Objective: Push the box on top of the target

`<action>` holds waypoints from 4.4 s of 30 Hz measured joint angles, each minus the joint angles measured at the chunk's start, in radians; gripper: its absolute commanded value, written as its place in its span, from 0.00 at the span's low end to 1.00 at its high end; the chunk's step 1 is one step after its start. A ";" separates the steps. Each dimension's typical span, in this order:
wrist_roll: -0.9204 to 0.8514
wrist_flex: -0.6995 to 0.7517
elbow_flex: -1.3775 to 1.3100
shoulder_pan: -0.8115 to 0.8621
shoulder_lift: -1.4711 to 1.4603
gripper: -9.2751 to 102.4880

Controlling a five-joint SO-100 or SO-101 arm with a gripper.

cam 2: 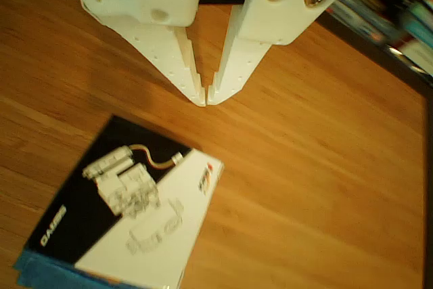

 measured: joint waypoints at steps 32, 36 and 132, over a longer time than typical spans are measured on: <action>0.014 -0.201 0.018 0.012 -0.064 0.08; -0.002 -0.207 0.054 0.012 -0.064 0.08; -0.112 -0.299 0.034 0.146 -0.098 0.08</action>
